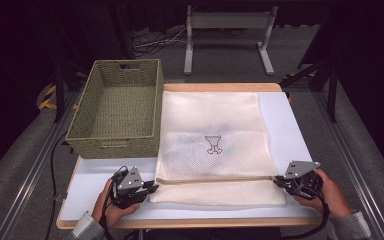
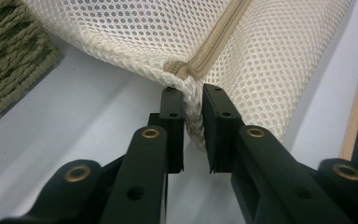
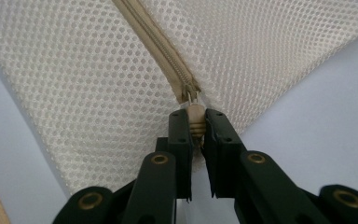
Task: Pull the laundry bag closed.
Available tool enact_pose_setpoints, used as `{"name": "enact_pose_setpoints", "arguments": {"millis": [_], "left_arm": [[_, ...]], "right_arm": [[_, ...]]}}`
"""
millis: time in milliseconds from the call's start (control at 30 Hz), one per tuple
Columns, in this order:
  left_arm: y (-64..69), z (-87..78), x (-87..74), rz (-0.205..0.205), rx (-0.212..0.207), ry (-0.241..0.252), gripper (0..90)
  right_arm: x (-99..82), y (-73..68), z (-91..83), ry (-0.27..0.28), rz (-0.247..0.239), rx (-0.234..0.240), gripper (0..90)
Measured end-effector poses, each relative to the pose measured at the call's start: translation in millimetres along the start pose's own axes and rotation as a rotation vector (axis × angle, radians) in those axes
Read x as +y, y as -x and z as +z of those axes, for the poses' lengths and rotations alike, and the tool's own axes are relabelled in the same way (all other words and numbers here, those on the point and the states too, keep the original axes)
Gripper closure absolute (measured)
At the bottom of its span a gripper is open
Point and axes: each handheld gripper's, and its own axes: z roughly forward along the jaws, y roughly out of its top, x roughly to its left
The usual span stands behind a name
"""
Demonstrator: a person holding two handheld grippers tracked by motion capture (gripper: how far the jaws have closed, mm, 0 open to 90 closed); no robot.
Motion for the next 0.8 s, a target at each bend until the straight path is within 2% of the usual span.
{"name": "enact_pose_setpoints", "arguments": {"millis": [267,400,533,567,667,767,800], "left_arm": [[0.9,-6.4,-1.6,0.014,0.013,0.014,70.6],[2.3,-10.7,-2.7,0.036,0.050,0.016,65.3],[0.8,-16.2,-3.9,0.032,0.060,0.044,60.2],[0.2,-17.4,-4.1,0.028,0.077,0.046,60.2],[-2.5,-19.1,-4.5,0.024,0.115,0.051,52.7],[-4.2,-19.5,-4.8,0.018,0.129,0.057,47.4],[-4.3,-19.7,-4.9,0.016,0.147,0.054,45.8]], "right_arm": [[0.9,1.1,-4.6,0.049,0.018,0.018,76.9],[2.0,0.9,-6.1,0.091,0.038,0.024,72.0],[3.7,0.6,-6.0,0.117,0.053,0.019,65.5],[4.2,0.5,-5.8,0.126,0.055,0.017,62.3],[5.6,0.6,-4.4,0.154,0.062,0.000,56.1],[6.8,0.5,-3.2,0.177,0.072,-0.011,51.0],[7.2,0.3,-2.9,0.184,0.072,-0.013,49.2]]}}
